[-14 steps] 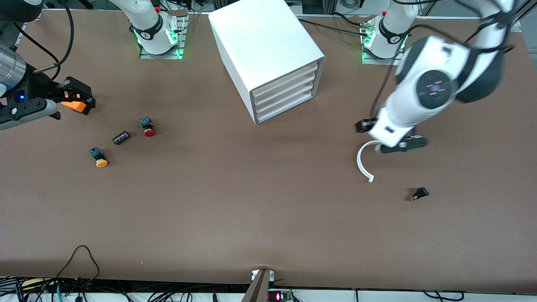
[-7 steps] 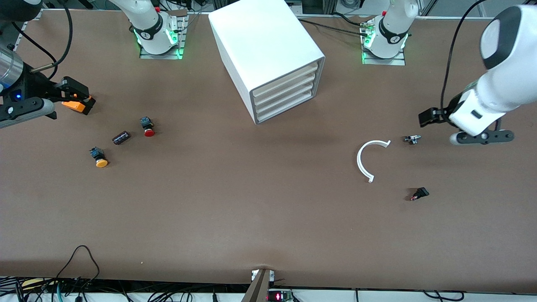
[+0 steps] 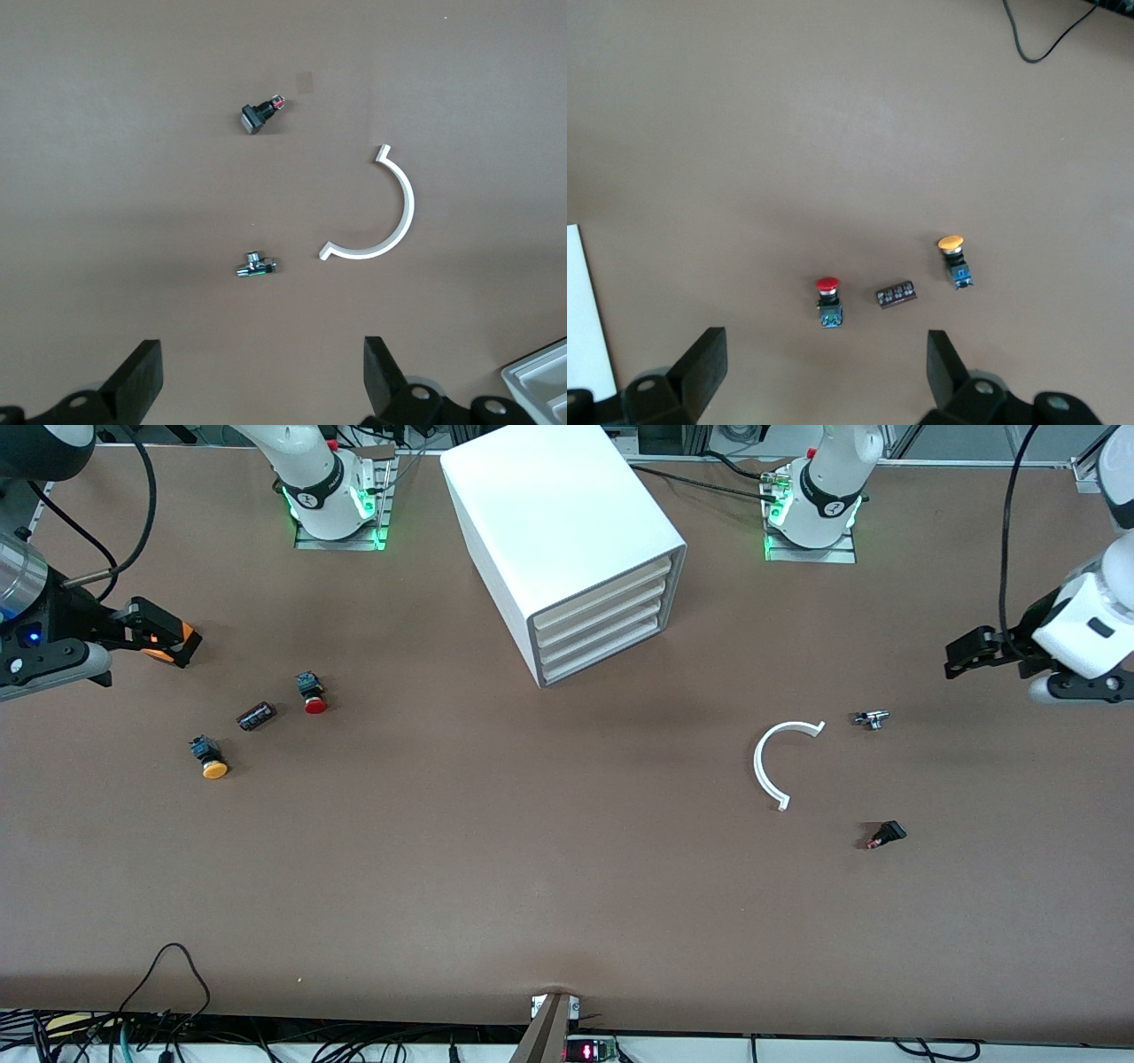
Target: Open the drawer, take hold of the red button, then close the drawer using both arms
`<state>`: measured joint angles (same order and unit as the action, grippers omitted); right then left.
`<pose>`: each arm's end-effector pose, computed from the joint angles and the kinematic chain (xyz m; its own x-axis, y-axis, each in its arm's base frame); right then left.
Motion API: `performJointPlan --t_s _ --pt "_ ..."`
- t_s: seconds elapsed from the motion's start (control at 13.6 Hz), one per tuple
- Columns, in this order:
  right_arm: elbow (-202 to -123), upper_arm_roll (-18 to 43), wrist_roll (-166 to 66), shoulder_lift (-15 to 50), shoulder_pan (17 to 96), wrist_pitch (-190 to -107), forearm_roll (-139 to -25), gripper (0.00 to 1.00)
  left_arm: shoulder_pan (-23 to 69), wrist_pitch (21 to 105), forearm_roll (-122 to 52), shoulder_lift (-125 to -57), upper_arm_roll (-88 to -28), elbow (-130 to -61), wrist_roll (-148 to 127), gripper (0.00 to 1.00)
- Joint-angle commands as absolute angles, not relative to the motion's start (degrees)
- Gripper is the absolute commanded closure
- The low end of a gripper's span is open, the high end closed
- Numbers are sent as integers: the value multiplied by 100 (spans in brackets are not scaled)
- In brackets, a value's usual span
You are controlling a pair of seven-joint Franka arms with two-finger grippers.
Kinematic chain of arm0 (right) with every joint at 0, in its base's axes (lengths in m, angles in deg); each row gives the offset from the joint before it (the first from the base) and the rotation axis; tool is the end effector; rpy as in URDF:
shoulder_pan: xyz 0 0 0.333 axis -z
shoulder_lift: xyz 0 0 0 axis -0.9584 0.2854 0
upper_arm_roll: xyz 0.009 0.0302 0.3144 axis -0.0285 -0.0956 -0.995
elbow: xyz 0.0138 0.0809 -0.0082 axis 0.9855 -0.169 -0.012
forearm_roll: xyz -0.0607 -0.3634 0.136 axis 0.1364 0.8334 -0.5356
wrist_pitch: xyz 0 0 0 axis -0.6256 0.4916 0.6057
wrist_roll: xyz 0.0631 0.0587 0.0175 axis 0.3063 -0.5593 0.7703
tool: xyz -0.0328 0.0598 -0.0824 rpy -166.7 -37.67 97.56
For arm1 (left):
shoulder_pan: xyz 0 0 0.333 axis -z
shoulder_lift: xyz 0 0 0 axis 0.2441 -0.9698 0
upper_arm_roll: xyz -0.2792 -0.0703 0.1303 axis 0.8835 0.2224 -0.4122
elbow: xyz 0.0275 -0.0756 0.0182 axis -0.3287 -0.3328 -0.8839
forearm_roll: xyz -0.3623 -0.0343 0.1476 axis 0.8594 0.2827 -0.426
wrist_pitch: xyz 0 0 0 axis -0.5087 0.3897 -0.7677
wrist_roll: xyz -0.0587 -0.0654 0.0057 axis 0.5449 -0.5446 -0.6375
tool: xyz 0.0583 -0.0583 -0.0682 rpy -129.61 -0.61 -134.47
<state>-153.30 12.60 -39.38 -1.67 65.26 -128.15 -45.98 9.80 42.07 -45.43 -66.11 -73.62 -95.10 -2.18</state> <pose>0.5823 0.0285 0.5920 0.9499 0.3122 0.0182 0.3123 -0.9500 -0.0050 0.5589 0.0213 0.5557 0.9984 0.0002 -0.0558 -0.0008 -0.9998 -0.0178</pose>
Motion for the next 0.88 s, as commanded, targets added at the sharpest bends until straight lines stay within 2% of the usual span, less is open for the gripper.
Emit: performJointPlan --t_s 0.0,0.29,0.81 --pt "-15295 1198 -3938 -116 6621 -12995 -4519 0 982 4211 -4366 -6495 -7447 -9447 -67 0" --pt "-15295 1198 -3938 -116 6621 -13004 -4528 0 991 4194 -4374 -6495 -7438 -9069 -472 0" --pt "-15295 1207 -3938 -98 6630 -13048 -4519 0 991 4185 -4418 -6486 -7438 -9068 -411 0"
